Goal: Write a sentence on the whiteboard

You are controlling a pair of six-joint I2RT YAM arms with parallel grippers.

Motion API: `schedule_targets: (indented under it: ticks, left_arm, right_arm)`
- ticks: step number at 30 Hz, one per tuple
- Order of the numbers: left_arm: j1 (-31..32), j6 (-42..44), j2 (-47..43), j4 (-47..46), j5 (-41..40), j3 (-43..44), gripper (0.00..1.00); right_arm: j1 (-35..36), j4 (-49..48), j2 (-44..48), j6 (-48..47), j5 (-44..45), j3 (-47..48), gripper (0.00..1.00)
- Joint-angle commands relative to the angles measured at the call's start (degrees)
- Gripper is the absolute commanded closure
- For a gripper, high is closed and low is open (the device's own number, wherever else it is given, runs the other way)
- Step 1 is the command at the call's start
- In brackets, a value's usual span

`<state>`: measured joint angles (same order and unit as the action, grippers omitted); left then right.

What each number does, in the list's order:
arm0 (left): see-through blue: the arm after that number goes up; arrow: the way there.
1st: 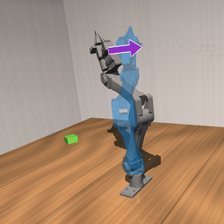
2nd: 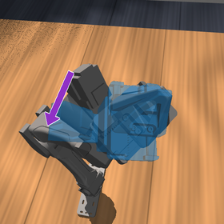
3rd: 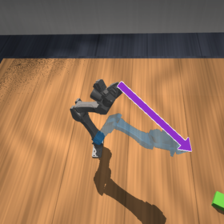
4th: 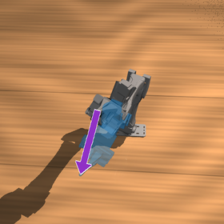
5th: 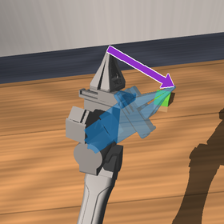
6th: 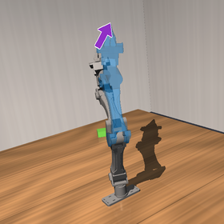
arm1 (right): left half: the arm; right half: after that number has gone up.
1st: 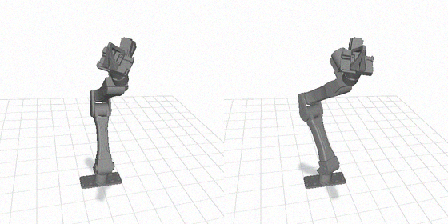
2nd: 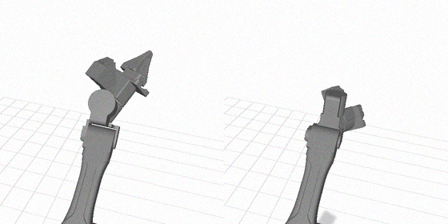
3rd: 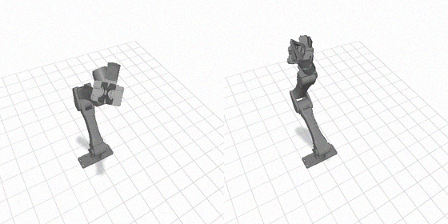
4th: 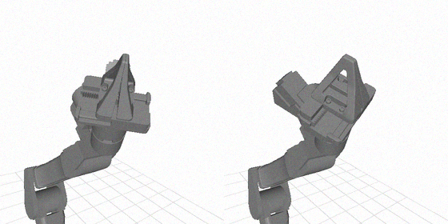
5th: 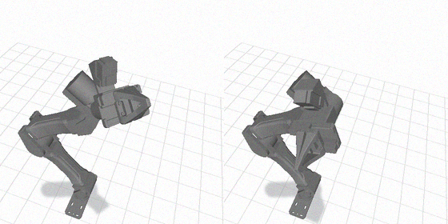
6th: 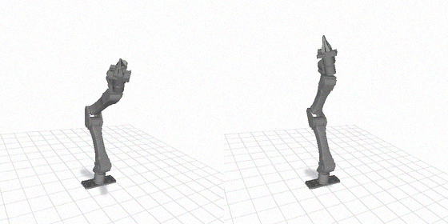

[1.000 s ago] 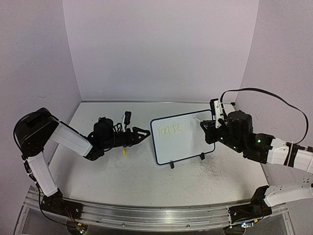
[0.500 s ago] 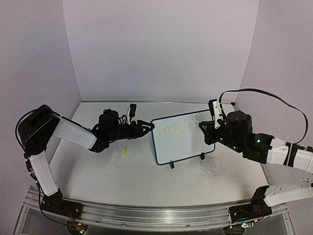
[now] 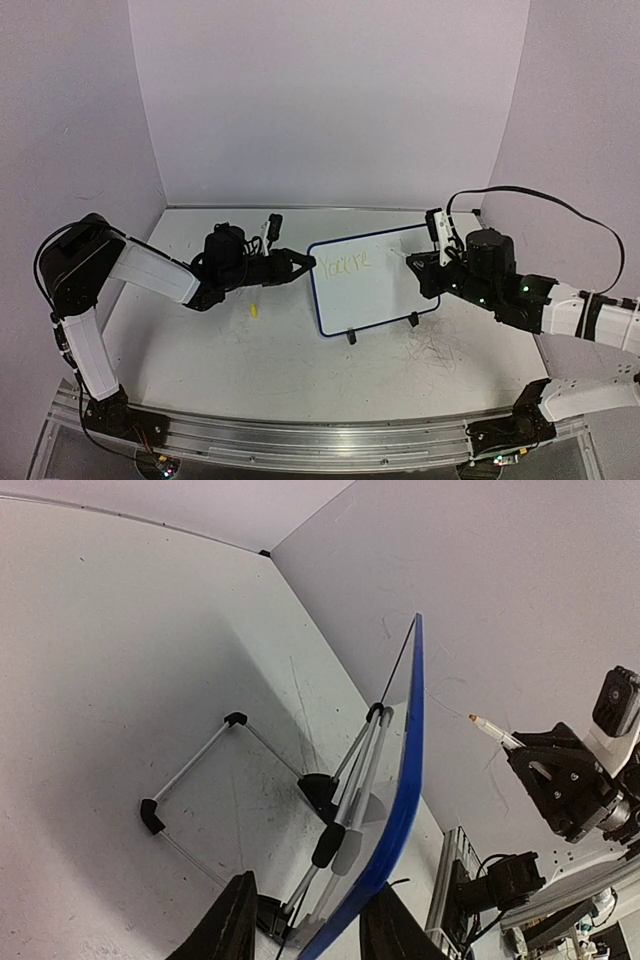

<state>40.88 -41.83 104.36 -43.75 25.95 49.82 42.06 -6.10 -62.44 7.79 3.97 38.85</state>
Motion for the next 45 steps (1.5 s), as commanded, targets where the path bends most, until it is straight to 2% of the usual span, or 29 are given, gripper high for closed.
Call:
schedule_targets:
  ticks: [1, 11, 26, 45]
  left_arm:
    - [0.1, 1.5, 0.2, -0.5, 1.1, 2.1, 0.67]
    - [0.6, 6.1, 0.1, -0.5, 1.9, 2.8, 0.75]
    - [1.0, 11.9, -0.5, -0.5, 1.7, 2.3, 0.88]
    - [1.2, 14.1, -0.9, -0.5, 1.7, 1.1, 1.00]
  right_arm:
    - [-0.5, -2.9, -2.9, -1.1, -5.0, 0.2, 1.00]
    - [-1.8, -6.8, -5.5, 0.0, 0.4, 0.1, 1.00]
    - [-2.1, -9.4, -7.5, -2.6, 0.9, -0.9, 1.00]
    - [-2.1, -10.2, -9.6, -1.7, 3.2, -0.6, 1.00]
